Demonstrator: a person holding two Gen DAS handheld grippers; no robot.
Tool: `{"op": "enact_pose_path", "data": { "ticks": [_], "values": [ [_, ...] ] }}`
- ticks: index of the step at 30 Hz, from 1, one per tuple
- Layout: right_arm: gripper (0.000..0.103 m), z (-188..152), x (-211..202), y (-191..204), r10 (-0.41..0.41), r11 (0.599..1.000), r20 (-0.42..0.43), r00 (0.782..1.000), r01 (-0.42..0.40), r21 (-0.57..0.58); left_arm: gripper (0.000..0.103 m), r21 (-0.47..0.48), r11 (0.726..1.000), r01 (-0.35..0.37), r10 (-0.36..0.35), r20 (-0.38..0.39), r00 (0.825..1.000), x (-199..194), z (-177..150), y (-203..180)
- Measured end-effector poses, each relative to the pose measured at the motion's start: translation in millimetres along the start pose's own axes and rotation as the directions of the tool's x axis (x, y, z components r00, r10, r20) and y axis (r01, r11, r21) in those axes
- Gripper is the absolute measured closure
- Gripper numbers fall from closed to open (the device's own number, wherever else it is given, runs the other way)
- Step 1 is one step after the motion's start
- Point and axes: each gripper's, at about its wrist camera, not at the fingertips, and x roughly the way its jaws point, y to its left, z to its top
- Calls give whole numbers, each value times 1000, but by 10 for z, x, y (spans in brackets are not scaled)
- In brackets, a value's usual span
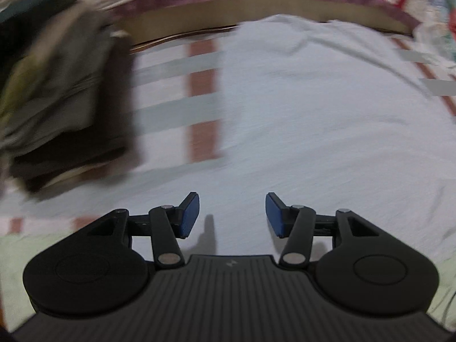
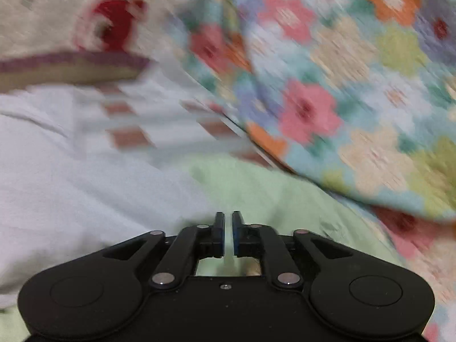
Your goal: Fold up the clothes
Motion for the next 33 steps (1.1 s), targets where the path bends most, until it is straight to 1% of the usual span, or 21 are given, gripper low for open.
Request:
{"op": "enact_pose_path", "data": {
  "ticks": [1,2,3,5,7,8,10,13,15,16,17,19,20,22,24,26,27,28,30,31,33],
  "values": [
    [83,47,-28,63,104,994,-14,994,-104,14,52,-52,999,11,-12,-10,1000,-14,-45,92],
    [77,92,-28,134,208,978,-42,977,-207,28,52,-104,994,22,-24,-19,1000,-28,-89,183],
    [70,132,-21,238,314,949,-74,947,-311,46,52,-156,987,32,-37,-28,999,-41,-134,275],
    [70,197,-3,521,506,863,-137,852,-499,83,49,-259,965,50,-63,-43,997,-69,-223,458],
    [70,233,-28,861,626,778,-190,757,-624,78,49,-359,931,65,-91,-56,994,-97,-312,641],
    [70,244,-70,1049,663,740,-215,717,-670,51,48,-408,910,72,-105,-61,993,-110,-356,733],
    [68,252,-185,1383,711,673,-251,657,-739,-26,48,-484,871,83,-129,-62,990,-119,-440,846],
    [62,203,-393,1703,744,560,-316,588,-808,-183,44,-546,832,101,-148,-43,988,-77,-553,820],
    [55,147,-470,1772,746,499,-370,553,-833,-239,43,-585,803,113,-160,-29,987,-50,-629,804],
    [54,122,-473,1762,740,487,-394,545,-838,-246,43,-604,788,119,-166,-22,986,-36,-666,795],
    [54,107,-434,1711,727,504,-408,553,-833,-231,43,-623,773,125,-171,-15,985,-22,-704,787],
    [54,95,-310,1555,696,569,-419,583,-804,-173,43,-659,740,136,-181,0,983,5,-779,770],
    [54,81,-235,1432,689,605,-419,592,-788,-118,43,-676,723,142,-186,7,982,19,-817,762],
    [54,23,-97,1152,689,659,-413,595,-752,17,43,-710,688,154,-196,23,980,47,-892,745],
    [54,-90,7,931,703,679,-413,579,-719,150,44,-744,647,167,-202,43,978,90,-952,743],
    [54,-266,56,741,712,688,-414,567,-681,252,52,-773,606,186,-201,77,976,124,-976,765],
    [53,-339,77,673,720,686,-406,563,-666,294,65,-769,609,194,-192,94,977,112,-968,756],
    [53,-398,94,631,730,679,-392,560,-657,328,72,-757,623,200,-179,111,978,88,-951,739],
    [51,-502,122,589,750,662,-344,566,-642,388,77,-733,649,204,-151,139,979,28,-922,703],
    [49,-533,143,597,752,659,-321,576,-637,400,79,-706,683,187,-128,136,982,-5,-895,658],
    [48,-555,201,656,743,666,-282,606,-634,393,80,-631,764,135,-72,125,990,-63,-827,543]
  ]
}}
